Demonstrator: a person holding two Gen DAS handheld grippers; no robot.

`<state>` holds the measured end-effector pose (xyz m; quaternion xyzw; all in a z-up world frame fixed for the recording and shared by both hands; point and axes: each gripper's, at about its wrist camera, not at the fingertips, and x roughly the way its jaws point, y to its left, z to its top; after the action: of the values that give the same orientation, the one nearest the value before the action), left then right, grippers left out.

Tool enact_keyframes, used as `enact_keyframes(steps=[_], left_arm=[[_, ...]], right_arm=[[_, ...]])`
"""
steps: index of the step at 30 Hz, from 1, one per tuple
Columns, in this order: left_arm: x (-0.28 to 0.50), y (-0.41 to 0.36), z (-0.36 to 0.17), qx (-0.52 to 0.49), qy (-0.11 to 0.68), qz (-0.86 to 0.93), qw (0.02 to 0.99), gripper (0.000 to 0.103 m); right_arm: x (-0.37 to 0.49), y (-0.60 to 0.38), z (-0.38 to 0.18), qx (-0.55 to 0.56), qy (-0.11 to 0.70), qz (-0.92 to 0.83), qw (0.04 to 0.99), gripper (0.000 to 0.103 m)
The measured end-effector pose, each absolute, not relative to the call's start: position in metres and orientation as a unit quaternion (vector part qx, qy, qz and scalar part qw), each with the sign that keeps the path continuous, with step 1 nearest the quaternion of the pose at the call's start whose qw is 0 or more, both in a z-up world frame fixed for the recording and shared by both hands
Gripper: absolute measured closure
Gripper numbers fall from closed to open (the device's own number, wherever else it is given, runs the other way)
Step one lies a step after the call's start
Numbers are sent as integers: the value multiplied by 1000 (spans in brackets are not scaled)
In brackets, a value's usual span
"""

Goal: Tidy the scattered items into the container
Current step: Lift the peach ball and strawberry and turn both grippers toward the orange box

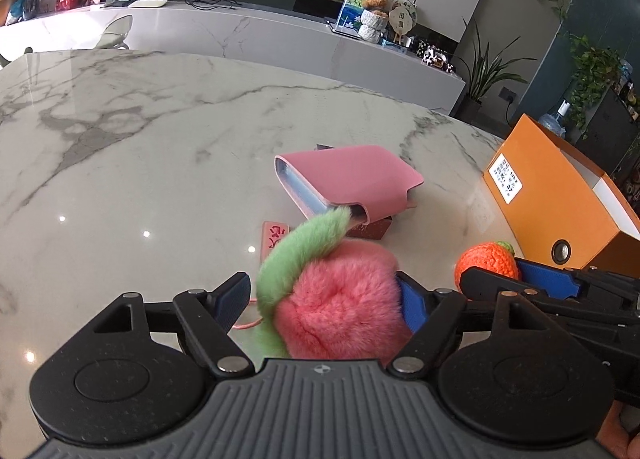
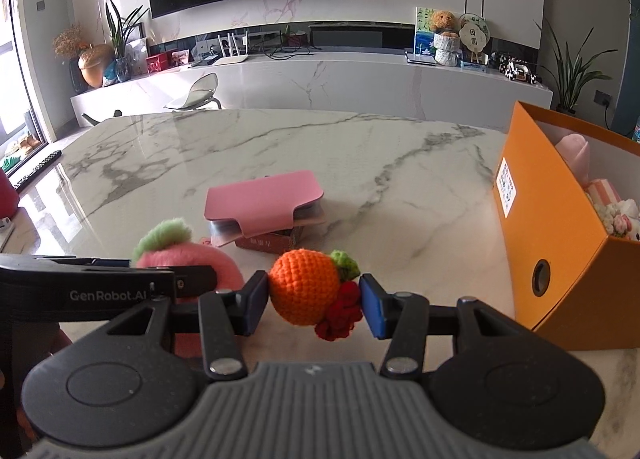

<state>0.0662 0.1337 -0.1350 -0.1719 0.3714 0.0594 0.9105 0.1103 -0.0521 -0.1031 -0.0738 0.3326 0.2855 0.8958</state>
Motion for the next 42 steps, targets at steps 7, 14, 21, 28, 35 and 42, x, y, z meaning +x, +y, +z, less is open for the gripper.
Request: enact_keyframes(steps=[7,14,21,28,35,42], left_arm=[[69,130,-147,-159,361,52,917,15],[68,120,-147,-143,347,38,926,42],[67,117,-138,-139,336,31,931,57],[62,113,-128,-128,329,23,935,72],[54,109,-114,-122,304,13,945,76],[46,106,-101,-108,282,8,953,86]], right_arm=[[122,-52,-118,-71,351,276,892,51],[130,-51,-127,-67,363,271,889,51],[128,-49,-125,-66,360,274,889,51],[122,-52,-116,-65,348,273,895,51],[116,-56,-106,-63,333,270,901,51],[108,-61,-95,-61,317,270,907,51]])
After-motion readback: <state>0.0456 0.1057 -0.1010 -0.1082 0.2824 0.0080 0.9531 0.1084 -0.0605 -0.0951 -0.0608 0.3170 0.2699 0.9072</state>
